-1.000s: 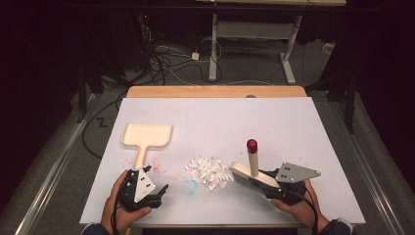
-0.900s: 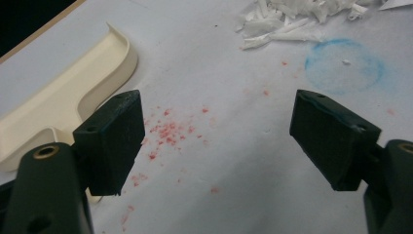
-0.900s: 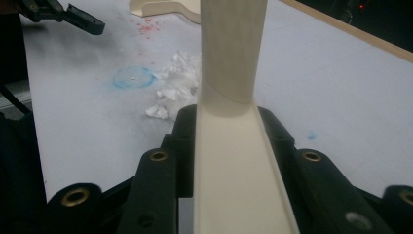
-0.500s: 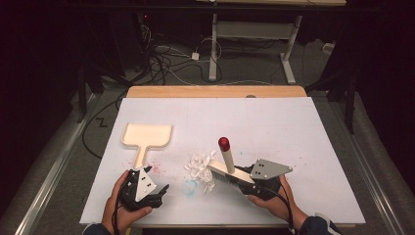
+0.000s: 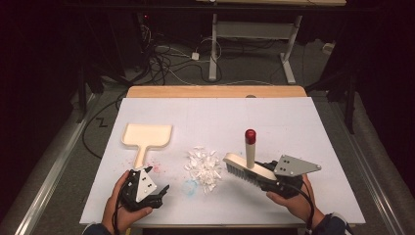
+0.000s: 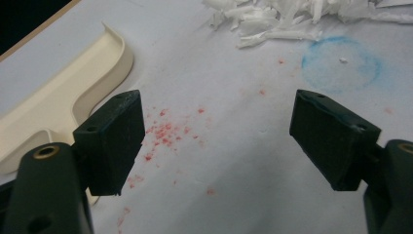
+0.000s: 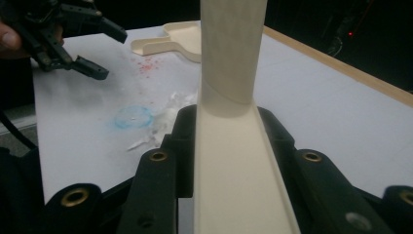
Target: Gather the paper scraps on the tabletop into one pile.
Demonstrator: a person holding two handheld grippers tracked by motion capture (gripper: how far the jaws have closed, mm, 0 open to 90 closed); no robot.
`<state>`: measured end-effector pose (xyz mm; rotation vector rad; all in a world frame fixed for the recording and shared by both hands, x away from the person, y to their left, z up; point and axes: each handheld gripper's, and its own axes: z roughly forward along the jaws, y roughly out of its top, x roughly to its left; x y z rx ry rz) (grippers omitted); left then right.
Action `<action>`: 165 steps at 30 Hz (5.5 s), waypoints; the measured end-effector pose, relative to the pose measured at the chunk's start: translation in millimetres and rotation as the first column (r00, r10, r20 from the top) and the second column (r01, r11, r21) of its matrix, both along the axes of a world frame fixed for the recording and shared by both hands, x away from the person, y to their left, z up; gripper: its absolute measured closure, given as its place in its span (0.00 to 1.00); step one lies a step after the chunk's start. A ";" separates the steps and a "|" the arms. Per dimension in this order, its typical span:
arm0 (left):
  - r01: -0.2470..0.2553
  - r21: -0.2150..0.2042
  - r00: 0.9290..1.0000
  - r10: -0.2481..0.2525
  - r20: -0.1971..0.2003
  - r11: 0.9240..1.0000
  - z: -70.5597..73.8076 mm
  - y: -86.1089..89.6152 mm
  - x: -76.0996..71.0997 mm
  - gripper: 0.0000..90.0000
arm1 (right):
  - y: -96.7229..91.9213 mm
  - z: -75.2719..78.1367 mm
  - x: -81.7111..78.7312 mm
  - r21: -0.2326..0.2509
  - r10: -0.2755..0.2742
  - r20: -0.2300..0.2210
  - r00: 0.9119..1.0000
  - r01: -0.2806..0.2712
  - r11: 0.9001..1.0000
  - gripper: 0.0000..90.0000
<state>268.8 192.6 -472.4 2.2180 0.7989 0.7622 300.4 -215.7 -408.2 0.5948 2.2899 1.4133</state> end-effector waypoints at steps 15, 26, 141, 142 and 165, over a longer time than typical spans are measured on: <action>0.013 0.009 1.000 -0.013 -0.009 1.000 -1.6 -2.1 1.3 0.22 | -22.8 -8.4 53.6 0.031 -0.213 0.052 0.976 0.211 0.977 0.75; 0.014 0.007 1.000 -0.014 -0.020 1.000 -3.7 -2.2 2.7 0.22 | 47.3 -38.3 106.8 -0.011 -0.194 0.103 0.976 0.196 0.981 0.75; 0.057 0.027 0.997 -0.055 -0.061 0.998 -6.3 -9.4 7.0 0.24 | -94.6 -12.4 53.2 -0.096 -0.037 -0.409 0.912 -0.003 0.995 0.73; 0.059 0.029 0.996 -0.057 -0.063 0.998 -6.7 -10.0 7.1 0.24 | -95.0 -12.8 57.6 -0.101 -0.040 -0.416 0.908 -0.002 0.995 0.71; 0.065 0.051 0.997 -0.062 -0.051 0.997 -6.8 -13.3 8.3 0.24 | -110.2 6.8 77.2 -0.223 -0.383 -0.050 0.922 0.364 0.904 0.42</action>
